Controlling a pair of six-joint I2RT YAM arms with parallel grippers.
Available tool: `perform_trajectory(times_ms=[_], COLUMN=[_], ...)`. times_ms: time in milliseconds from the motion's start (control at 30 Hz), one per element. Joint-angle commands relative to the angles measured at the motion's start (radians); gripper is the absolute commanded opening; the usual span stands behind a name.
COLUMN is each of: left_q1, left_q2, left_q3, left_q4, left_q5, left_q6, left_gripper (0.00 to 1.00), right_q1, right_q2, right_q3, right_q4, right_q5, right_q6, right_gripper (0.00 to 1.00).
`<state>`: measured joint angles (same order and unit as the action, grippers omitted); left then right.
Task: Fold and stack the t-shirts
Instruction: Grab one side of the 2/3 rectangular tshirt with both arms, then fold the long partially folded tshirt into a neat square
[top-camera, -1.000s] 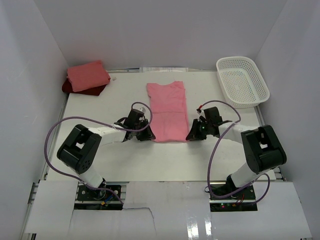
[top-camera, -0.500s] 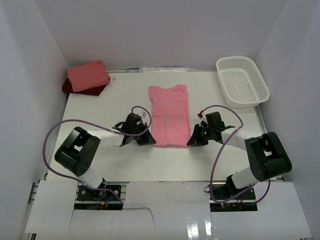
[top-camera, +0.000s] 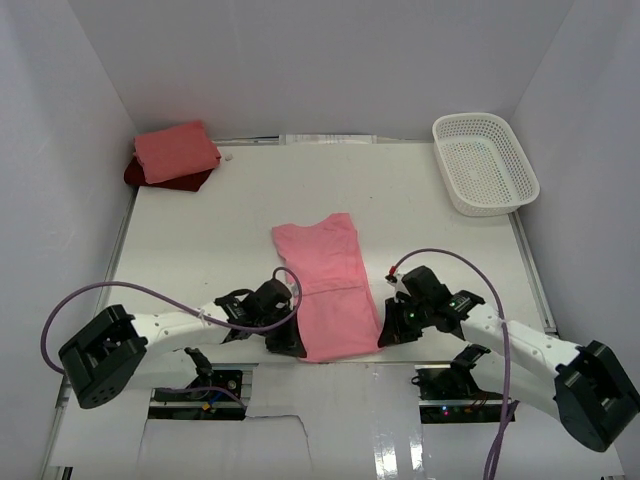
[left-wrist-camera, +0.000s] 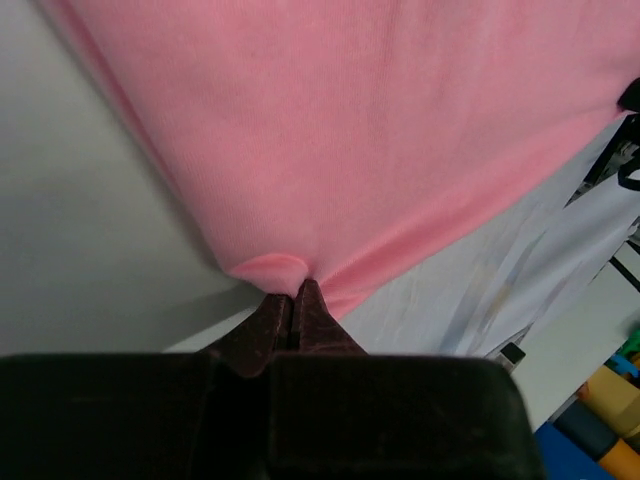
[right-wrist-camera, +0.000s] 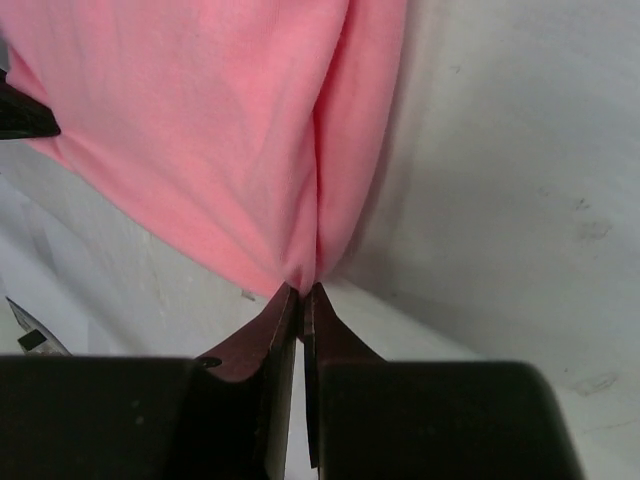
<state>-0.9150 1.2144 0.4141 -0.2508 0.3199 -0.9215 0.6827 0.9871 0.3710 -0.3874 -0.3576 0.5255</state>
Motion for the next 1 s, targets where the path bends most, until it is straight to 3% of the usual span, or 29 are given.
perform_trajectory(times_ms=[0,133,267,367,500,633,967], left_q1=[-0.030,-0.030,-0.019,0.010,0.088,0.236,0.393], left_q2=[-0.097,-0.189,-0.220,-0.219,-0.204,-0.165,0.003], left_q3=[-0.026,0.053,0.216,0.323,0.422,0.469,0.630], left_q4=[-0.120,-0.260,-0.454,-0.514,-0.544,-0.532,-0.440], left_q5=[-0.047,-0.111,-0.252,-0.288,-0.292,-0.249,-0.193], left_q6=[-0.112,-0.117,-0.093,-0.063,0.001,0.085,0.197], left_gripper=[0.00,0.00,0.00,0.00,0.00,0.00,0.00], right_q1=[0.052,0.071,0.075,0.078,0.077,0.061,-0.098], right_q2=[-0.100,-0.191,-0.166,-0.104,-0.001,0.111,0.375], right_q3=[0.008,0.097,0.218,0.316,0.430,0.570,0.827], right_q4=[-0.109,-0.192,-0.234,-0.238,-0.228,-0.220,-0.173], right_q5=[0.055,0.088,0.141,0.151,0.181,0.209,0.092], right_q6=[0.111,0.130,0.091,0.062,0.009,-0.065,-0.225], right_gripper=[0.08,0.08,0.08,0.08,0.08,0.08,0.08])
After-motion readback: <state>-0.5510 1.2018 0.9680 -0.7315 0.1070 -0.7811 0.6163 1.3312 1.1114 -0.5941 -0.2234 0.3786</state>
